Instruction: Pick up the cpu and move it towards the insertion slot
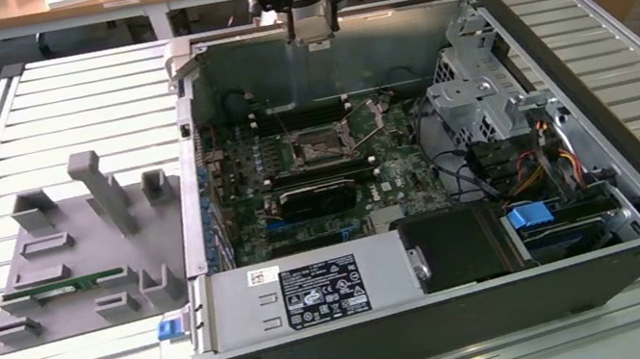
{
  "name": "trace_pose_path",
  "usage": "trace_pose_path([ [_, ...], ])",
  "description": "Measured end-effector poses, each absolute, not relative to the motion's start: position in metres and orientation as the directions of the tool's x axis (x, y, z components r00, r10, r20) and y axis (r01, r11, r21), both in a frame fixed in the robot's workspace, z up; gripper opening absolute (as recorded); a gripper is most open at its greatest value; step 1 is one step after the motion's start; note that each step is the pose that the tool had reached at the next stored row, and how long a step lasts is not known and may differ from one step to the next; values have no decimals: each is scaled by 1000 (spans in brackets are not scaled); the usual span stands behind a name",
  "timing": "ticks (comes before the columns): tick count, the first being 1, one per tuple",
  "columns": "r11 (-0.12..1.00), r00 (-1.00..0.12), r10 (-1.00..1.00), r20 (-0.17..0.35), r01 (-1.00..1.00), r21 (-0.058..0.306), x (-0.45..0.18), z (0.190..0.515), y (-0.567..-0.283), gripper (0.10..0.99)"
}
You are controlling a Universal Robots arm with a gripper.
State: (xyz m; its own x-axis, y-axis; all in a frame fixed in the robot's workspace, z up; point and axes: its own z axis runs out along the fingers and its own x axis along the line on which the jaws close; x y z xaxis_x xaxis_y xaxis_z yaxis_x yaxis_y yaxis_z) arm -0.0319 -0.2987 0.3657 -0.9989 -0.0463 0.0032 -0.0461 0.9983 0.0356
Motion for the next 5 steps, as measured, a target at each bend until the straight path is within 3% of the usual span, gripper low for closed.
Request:
trace_pose_path([
  [5,998,-999,-46,3,-46,36,-32,366,-299,541],
])
